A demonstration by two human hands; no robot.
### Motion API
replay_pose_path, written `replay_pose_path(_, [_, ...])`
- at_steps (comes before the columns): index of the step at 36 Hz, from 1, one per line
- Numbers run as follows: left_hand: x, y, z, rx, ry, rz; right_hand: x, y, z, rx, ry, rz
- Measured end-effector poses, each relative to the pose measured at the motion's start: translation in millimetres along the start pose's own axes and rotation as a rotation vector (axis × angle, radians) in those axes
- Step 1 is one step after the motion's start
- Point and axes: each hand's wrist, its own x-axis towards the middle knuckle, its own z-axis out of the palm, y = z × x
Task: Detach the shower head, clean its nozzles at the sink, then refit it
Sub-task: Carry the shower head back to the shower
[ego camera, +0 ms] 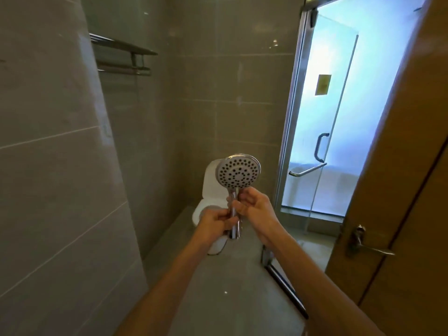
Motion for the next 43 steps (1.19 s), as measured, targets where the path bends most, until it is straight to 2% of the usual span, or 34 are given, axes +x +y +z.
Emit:
replay_pose_path(5, [52, -8, -1, -0.025, -0.093, 0.042, 34, 12, -10, -0.035, 0.123, -0.004])
replay_pose_path(16, [157, -8, 21, -0.060, -0.279, 0.050, 106, 40, -53, -0.092, 0.285, 0.016])
replay_pose_path(32, [367, -5, 102, -0.066, -0.442, 0.086, 262, 89, -179, -0.140, 0.411, -0.003])
replay_pose_path(43, [495, -1, 160, -0.167, -0.561, 0.047, 354, 108, -266, -0.159, 0.485, 0.023])
